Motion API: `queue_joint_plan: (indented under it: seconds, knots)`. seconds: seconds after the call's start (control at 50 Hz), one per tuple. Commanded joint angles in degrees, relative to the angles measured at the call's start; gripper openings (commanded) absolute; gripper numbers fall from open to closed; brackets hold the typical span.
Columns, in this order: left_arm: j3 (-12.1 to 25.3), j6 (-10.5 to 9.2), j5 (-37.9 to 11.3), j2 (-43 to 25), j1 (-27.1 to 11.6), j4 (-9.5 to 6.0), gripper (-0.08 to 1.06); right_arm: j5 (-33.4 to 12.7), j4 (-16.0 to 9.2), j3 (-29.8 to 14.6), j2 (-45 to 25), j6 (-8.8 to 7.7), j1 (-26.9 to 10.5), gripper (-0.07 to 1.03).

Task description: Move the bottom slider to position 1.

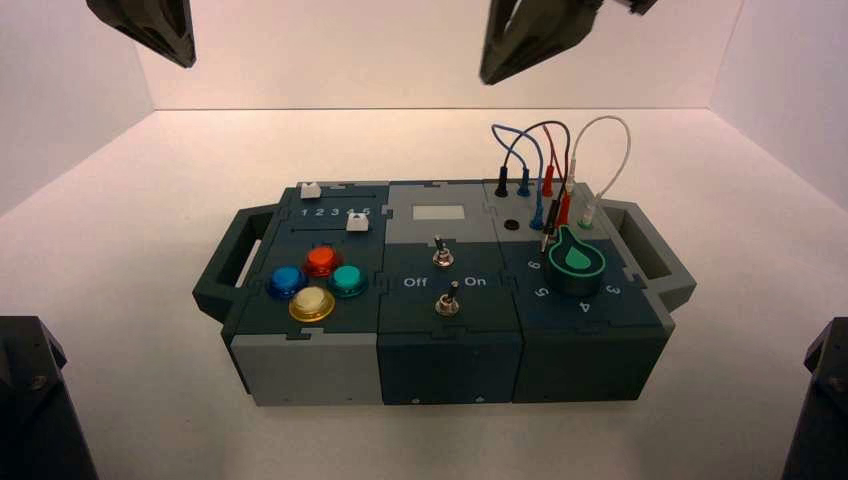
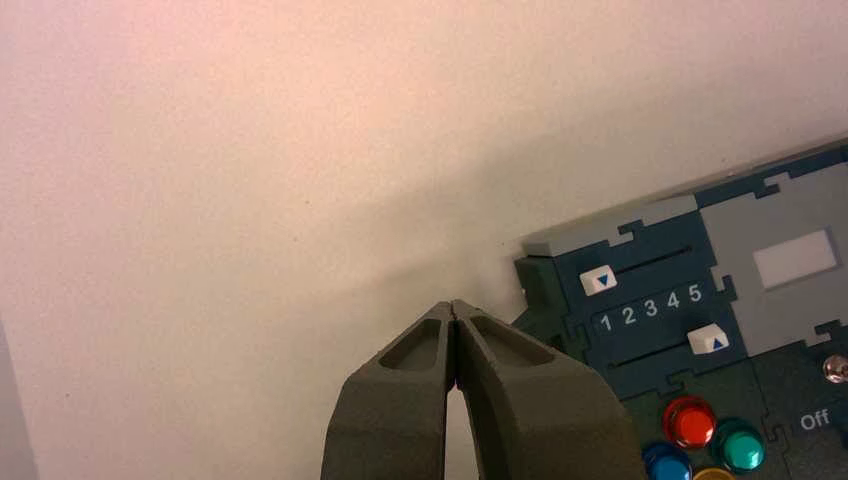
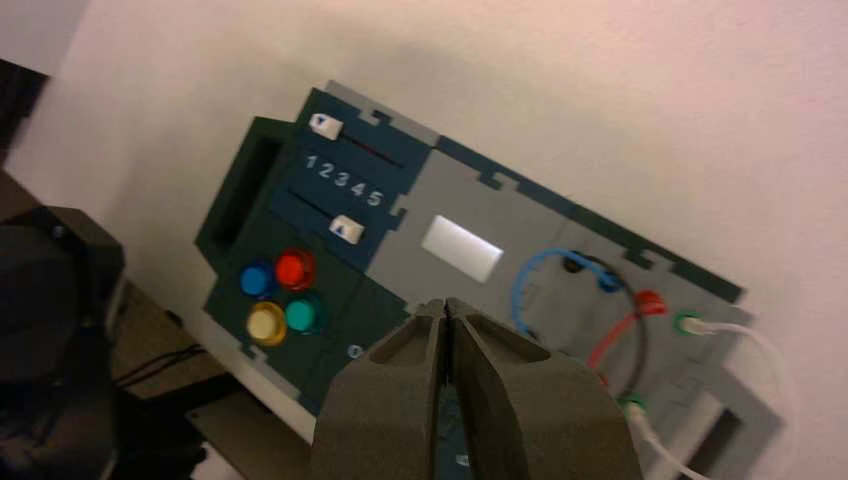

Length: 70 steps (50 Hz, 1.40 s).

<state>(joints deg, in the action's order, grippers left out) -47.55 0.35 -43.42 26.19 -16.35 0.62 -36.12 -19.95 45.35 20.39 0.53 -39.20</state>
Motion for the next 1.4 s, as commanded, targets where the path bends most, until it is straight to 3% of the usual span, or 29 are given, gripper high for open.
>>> queue_joint_plan:
  seconds: [0.02, 0.62, 0.96, 1.4]
  knots:
    - [1.85, 0.09, 0.18, 0.35, -0.09, 0.09, -0.03, 0.97, -2.20, -1.41, -0.53, 0.00, -0.70, -0.02]
    - [0.88, 0.09, 0.18, 2.02, -0.09, 0.18, -0.03, 2.81, -11.95, -0.88, -9.23, -0.79, -2.02, -0.02]
    - [0.53, 0.09, 0.09, 2.29, -0.09, 0.18, -0.03, 3.16, -15.47, -3.34, -14.94, -0.88, -5.89, -0.02]
    - [0.26, 0.09, -0.18, 2.64, 0.00, 0.18, -0.03, 4.31, -18.98, -4.75, -18.90, -0.97, -6.15, -0.02]
